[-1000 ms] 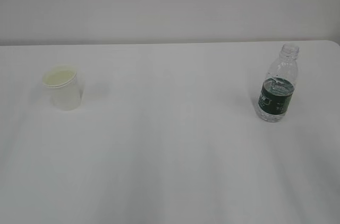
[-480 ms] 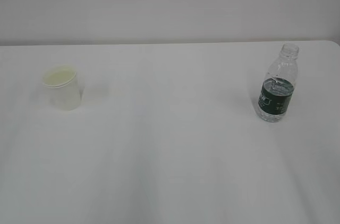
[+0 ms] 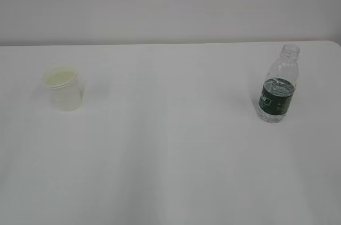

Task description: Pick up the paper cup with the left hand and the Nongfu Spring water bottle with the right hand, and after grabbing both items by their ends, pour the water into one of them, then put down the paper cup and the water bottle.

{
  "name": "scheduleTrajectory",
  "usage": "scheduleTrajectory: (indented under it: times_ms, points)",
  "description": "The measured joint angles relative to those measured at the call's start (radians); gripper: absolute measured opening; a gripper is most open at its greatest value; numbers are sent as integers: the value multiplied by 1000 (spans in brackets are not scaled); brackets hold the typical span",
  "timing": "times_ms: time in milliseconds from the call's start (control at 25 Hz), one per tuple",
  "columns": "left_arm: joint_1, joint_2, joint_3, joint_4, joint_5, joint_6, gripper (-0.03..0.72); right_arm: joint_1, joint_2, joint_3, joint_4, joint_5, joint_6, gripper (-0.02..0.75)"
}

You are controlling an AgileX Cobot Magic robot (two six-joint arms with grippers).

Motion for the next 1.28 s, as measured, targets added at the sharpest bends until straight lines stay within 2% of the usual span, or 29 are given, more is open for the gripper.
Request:
scheduleTrajectory:
  times_ms: [400, 720, 1280]
  points:
    - [0, -72, 20, -32, 29, 1, 557, 0, -97, 28, 2, 45, 80, 592]
    - [0, -136, 39, -36, 42, 1, 557, 0, -106, 19, 18, 190, 80, 590]
    - [0, -136, 55, -22, 179, 18, 549, 0, -108, 40, 24, 207, 80, 590]
